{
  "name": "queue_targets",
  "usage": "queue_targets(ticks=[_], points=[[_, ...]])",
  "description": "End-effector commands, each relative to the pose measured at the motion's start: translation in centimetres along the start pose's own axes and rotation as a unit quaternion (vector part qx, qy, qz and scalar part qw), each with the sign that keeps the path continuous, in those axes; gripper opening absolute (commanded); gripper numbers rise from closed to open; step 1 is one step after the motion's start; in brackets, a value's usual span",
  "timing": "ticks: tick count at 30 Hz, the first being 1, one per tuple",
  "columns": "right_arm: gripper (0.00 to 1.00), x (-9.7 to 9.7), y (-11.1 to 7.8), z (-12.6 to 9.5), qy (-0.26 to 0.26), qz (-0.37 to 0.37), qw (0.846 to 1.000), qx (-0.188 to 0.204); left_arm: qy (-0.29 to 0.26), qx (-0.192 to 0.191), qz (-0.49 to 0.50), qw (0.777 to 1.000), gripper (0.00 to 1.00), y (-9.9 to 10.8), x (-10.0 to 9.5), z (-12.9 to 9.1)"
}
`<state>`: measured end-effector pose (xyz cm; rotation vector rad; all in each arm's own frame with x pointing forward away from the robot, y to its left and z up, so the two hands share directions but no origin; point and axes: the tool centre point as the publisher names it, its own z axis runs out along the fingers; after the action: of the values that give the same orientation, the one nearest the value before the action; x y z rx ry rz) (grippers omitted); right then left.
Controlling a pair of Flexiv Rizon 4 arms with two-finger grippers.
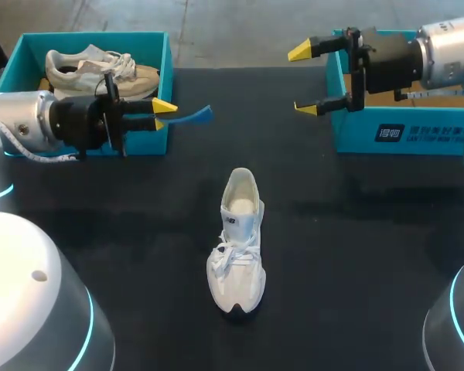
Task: Take the shoe out of the shoebox, open the shoe tongue, remove and reinsert the insole, then place the shoe into the shoebox
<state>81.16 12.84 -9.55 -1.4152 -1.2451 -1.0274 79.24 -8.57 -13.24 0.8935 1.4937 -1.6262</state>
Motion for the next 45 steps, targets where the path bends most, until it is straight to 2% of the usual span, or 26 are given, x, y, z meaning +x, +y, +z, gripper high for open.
queue_targets(ticks=[1, 5, 14, 18, 26, 28, 36, 45], points=[[1.00, 0.1, -0.1, 0.1, -0.002, 0.001, 1.000, -0.001, 0.001, -0.001, 0.000, 1.000, 0.00, -0.1, 0.0, 0.0], [1.00, 0.1, -0.1, 0.1, -0.002, 0.001, 1.000, -0.001, 0.004, 0.007, -0.025, 1.000, 0.00, -0.2, -0.1, -0.1], [1.00, 0.1, -0.1, 0.1, -0.002, 0.001, 1.000, -0.001, 0.027, 0.029, -0.152, 0.988, 0.00, -2.5, -0.8, 0.0], [1.00, 0.1, -0.1, 0.1, -0.002, 0.001, 1.000, -0.001, 0.023, 0.034, -0.223, 0.974, 0.00, -2.9, -0.8, 0.1], [1.00, 0.1, -0.1, 0.1, -0.002, 0.001, 1.000, -0.001, 0.016, 0.012, -0.345, 0.939, 0.00, -3.5, -1.1, 0.6], [1.00, 0.1, -0.1, 0.1, -0.002, 0.001, 1.000, -0.001, 0.005, -0.002, -0.381, 0.925, 0.00, -3.3, -1.5, 0.6], [1.00, 0.1, -0.1, 0.1, -0.002, 0.001, 1.000, -0.001, -0.017, -0.003, -0.507, 0.862, 0.00, -3.0, -2.9, 0.7], [1.00, 0.1, -0.1, 0.1, -0.002, 0.001, 1.000, -0.001, -0.010, 0.019, -0.649, 0.760, 0.00, -1.9, -2.9, 1.1]])
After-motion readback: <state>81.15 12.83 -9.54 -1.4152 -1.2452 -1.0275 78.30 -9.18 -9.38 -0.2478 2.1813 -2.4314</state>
